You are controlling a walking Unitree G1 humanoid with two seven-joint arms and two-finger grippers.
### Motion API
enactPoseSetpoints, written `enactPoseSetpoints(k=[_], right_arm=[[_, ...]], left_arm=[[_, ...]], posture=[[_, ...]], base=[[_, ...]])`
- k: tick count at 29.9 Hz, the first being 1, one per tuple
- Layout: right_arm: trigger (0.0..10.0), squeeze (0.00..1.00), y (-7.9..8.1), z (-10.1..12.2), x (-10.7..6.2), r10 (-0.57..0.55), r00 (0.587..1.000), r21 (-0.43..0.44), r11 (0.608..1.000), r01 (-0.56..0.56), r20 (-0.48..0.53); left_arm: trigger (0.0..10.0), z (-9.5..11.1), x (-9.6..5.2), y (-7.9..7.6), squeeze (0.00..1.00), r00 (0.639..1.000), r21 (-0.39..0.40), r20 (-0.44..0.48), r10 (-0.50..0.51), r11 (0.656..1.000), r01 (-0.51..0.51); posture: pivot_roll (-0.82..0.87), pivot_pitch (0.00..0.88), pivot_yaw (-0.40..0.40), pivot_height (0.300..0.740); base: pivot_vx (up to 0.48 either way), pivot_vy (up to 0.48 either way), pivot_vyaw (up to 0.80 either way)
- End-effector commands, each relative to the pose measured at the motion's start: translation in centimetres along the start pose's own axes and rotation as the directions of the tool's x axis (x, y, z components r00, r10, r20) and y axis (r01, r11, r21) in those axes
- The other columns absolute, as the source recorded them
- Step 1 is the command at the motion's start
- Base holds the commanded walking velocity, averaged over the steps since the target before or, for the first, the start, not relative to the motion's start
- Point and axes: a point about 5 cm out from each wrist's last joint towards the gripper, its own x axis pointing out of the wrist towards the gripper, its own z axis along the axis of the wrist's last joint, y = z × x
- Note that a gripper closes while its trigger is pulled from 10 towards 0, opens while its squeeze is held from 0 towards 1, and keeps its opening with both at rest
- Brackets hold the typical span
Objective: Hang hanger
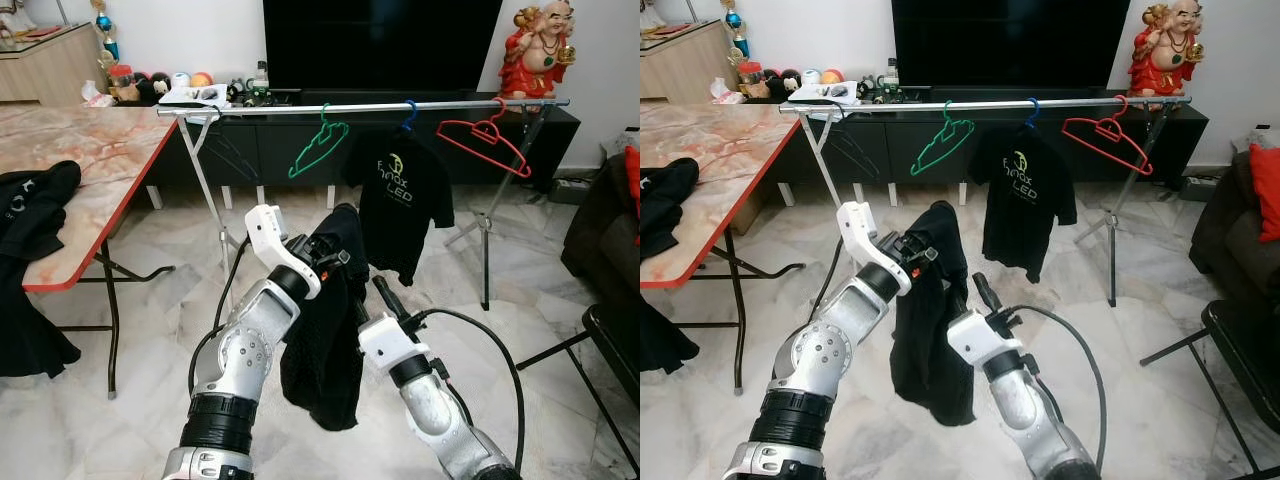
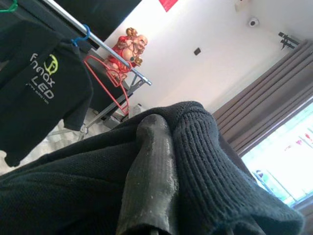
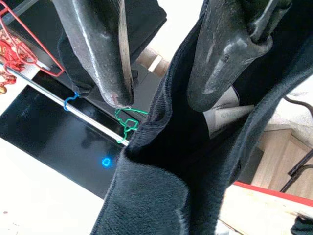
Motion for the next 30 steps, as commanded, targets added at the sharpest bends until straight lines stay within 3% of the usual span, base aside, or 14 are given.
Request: enactPoseSetpoints(k=[1,10,20,23,24,30], right_arm=[[10.0,0.00,-0.4,0.2,0.5,-0.020,1.000,0.007,1.000,0.020,0.008],[10.0,0.00,-1.4,1.1,2.0,-0.070,0.997,0.008,0.998,0.070,0.029],[10.0,0.00,-0.7,2.7,3.3,-0.018,0.997,0.035,0.999,0.016,0.080],[10.0,0.00,-0.5,2.5,3.7,0.001,0.999,0.032,0.999,-0.003,0.038],[10.0,0.00,-0.7,2.2,3.9,-0.018,1.000,0.021,1.000,0.018,0.002],[10.0,0.00,-1.5,1.8,4.3,-0.091,0.993,0.054,0.994,0.094,-0.070]], left_arm=[[10.0,0.1,0.4,-1.5,0.00,0.998,-0.022,0.024,-0.062,0.998,0.063],[10.0,-0.4,0.3,-1.6,0.00,0.998,-0.022,0.004,-0.066,0.998,0.066],[10.0,-1.2,0.1,-1.4,0.00,0.998,-0.017,-0.024,-0.061,0.998,0.061],[10.0,-1.3,0.0,-1.7,0.00,0.996,0.002,-0.038,-0.075,0.997,0.075],[10.0,-1.6,0.0,-1.8,0.00,0.995,0.038,-0.061,-0.080,0.996,0.083],[10.0,-2.2,-0.2,-1.8,0.00,0.992,0.072,-0.093,-0.080,0.994,0.087]], posture=[[0.08,0.000,0.032,0.740],[0.08,0.000,0.029,0.740],[0.08,0.000,0.024,0.740],[0.09,0.000,0.022,0.740],[0.09,0.000,0.020,0.740],[0.08,0.000,0.020,0.740]], base=[[0.000,0.000,0.00],[0.000,0.000,0.00],[0.000,0.000,0.00],[0.000,0.000,0.00],[0.000,0.000,0.00],[0.000,0.000,0.00]])
